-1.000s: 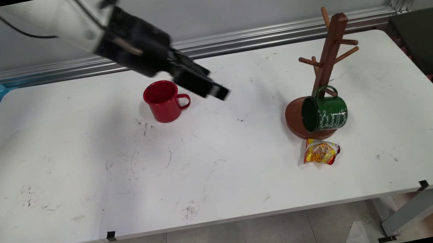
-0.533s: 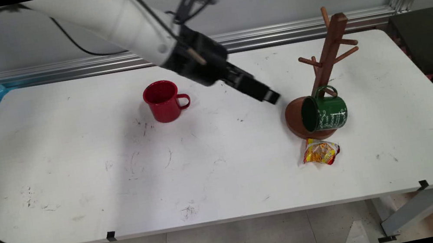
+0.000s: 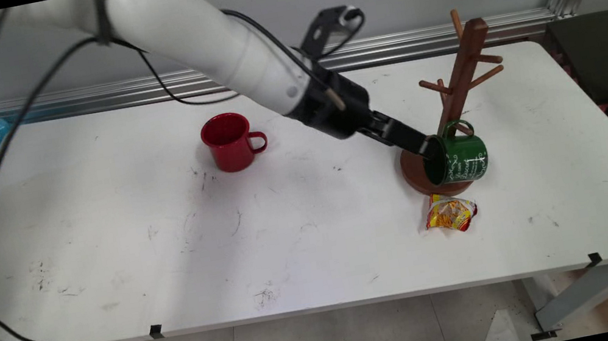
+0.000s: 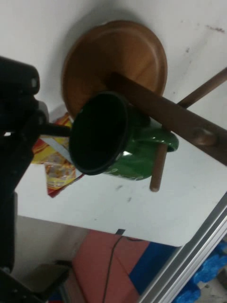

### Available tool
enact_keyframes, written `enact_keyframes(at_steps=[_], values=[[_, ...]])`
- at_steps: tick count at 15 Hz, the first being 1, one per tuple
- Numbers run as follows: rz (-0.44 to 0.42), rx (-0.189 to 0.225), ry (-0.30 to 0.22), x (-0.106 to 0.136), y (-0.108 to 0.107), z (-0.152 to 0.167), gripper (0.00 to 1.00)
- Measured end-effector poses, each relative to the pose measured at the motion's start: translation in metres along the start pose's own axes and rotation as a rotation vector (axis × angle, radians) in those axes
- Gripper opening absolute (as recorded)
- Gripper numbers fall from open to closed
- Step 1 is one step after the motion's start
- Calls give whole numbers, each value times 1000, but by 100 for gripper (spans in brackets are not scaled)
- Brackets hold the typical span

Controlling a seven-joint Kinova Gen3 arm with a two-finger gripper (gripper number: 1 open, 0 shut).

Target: Pick up the green mug from the rack

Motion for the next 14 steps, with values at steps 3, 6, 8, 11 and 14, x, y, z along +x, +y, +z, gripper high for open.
enact_keyframes(at_steps=[3, 6, 8, 11, 14], values=[[-40, -9, 7, 0, -5, 26, 100], [-73, -24, 14, -3, -11, 49, 100], [-87, -35, 21, -5, -15, 59, 100], [-99, -48, 32, -11, -21, 72, 100], [-108, -54, 47, -19, -26, 83, 100]])
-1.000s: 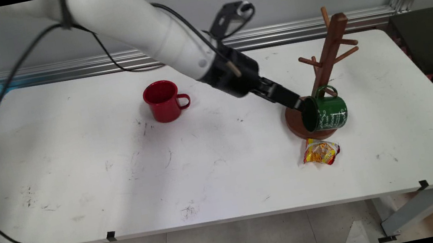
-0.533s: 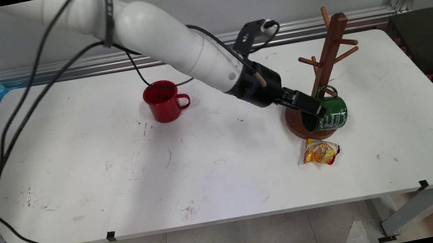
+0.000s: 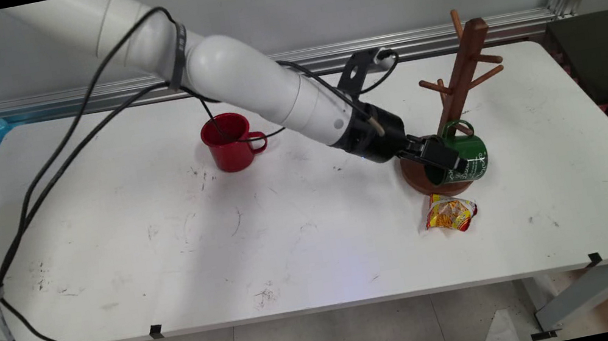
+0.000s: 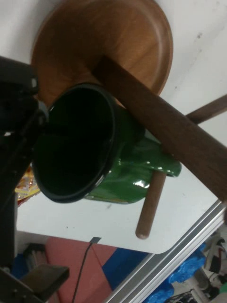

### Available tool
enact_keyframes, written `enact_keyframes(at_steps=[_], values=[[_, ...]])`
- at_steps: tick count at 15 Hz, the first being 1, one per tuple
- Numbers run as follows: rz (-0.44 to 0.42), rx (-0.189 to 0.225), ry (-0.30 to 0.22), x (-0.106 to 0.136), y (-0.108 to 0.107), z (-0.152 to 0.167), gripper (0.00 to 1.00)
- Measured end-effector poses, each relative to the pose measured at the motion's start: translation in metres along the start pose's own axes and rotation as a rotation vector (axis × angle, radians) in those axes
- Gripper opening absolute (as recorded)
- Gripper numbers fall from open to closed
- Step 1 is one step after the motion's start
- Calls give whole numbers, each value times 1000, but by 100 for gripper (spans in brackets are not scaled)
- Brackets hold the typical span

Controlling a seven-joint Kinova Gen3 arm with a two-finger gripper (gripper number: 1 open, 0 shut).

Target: Pick up the green mug from the rack

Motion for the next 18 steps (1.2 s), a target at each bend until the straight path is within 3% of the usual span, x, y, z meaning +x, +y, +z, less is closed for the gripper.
enact_keyframes(at_steps=[17, 18], values=[[-67, -2, 124, -22, -13, 48, 100], [-71, -3, 129, -22, -13, 49, 0]])
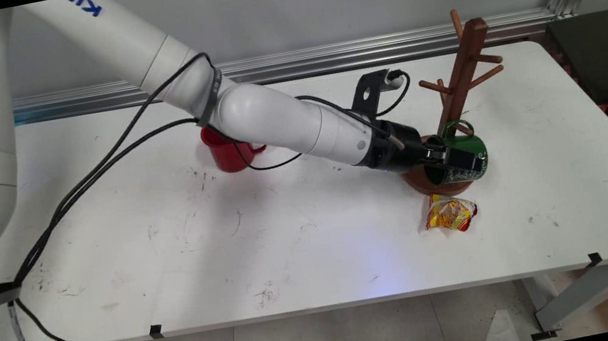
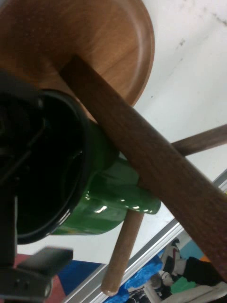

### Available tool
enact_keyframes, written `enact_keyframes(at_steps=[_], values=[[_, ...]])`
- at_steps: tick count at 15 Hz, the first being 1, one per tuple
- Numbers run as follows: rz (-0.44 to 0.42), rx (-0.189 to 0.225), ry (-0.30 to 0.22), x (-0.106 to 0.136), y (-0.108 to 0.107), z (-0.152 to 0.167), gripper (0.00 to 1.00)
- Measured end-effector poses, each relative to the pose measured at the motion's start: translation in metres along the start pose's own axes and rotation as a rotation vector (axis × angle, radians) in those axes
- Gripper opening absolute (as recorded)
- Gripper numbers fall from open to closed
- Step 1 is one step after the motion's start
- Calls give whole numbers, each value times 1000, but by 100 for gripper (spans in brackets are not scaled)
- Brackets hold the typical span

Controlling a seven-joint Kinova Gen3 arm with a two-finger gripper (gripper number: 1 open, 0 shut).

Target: Pick up the green mug from the rack, then place the picked object on the table

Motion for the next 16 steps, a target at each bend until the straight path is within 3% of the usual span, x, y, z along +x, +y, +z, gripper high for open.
enact_keyframes(at_steps=[16], values=[[-8, -30, 23, -9, 5, -7, 0]])
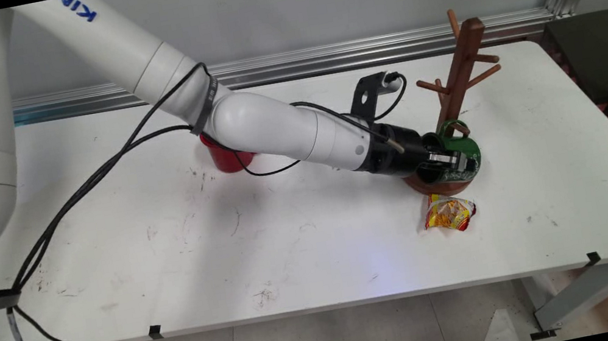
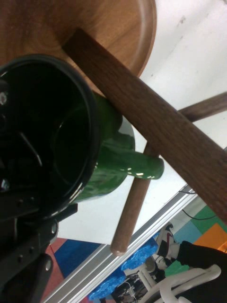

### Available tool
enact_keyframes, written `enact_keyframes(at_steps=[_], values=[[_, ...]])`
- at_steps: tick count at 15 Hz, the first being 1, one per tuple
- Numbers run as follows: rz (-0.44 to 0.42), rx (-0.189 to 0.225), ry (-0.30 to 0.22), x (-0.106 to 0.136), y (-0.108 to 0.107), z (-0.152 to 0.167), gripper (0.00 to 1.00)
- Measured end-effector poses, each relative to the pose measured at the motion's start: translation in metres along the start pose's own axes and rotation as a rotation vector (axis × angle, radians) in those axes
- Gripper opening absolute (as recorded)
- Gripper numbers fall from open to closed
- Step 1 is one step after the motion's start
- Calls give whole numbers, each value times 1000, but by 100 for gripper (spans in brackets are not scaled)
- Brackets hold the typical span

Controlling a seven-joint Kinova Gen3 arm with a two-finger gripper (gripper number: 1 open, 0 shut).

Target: Place the picked object on the table

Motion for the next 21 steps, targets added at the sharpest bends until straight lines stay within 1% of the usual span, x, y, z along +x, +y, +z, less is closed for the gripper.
enact_keyframes(at_steps=[4, 13, 18, 21], values=[[4, -15, 4, 1, 4, -7, 0], [21, -77, 1, 4, 23, -21, 0], [30, -107, -13, 1, 36, -30, 0], [34, -117, -24, -2, 43, -39, 0]])
